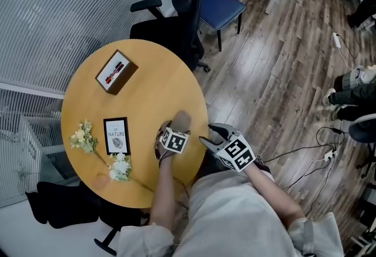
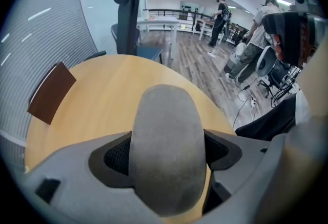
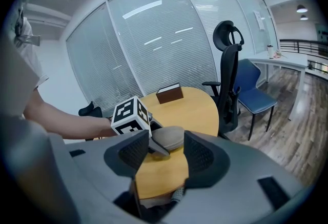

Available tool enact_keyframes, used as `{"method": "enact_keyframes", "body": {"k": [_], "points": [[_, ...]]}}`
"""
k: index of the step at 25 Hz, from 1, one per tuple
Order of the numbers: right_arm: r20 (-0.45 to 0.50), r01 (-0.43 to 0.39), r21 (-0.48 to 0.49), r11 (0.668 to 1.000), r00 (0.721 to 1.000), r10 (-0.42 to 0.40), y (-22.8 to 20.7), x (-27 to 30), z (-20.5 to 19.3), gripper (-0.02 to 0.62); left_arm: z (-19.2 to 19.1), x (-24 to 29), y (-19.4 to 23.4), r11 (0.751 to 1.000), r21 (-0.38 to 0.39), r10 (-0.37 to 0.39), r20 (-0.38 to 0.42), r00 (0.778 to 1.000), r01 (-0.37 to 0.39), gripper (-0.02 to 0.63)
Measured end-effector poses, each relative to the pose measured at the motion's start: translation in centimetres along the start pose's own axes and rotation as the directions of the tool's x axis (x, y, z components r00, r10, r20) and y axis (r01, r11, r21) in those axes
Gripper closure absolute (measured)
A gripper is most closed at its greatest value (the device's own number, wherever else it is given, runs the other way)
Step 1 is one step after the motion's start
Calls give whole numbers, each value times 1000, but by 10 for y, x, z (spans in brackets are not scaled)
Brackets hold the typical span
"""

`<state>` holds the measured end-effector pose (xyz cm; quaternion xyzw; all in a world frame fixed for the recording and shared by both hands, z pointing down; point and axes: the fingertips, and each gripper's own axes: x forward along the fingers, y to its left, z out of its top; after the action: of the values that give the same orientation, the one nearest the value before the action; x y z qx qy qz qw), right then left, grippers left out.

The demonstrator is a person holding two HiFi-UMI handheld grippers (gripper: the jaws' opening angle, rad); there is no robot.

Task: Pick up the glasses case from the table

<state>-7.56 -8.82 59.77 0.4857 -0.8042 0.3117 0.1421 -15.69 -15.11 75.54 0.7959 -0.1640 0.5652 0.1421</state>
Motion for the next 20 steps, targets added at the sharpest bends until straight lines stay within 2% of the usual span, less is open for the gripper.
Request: {"method": "enact_keyframes", "body": {"k": [8,17,20], "points": [[-6,-52,-30,998,999,52,6,-7,-2,385,3,-22,-13,994,-108,-1,68,998,9,230],[-3,-106,-58,993,994,106,10,-18,-2,385,11,-57,-25,984,-178,56,132,990,-32,230],[7,-122,-59,991,992,123,11,-21,-2,385,17,-66,-31,981,-191,66,180,982,-31,229]]}}
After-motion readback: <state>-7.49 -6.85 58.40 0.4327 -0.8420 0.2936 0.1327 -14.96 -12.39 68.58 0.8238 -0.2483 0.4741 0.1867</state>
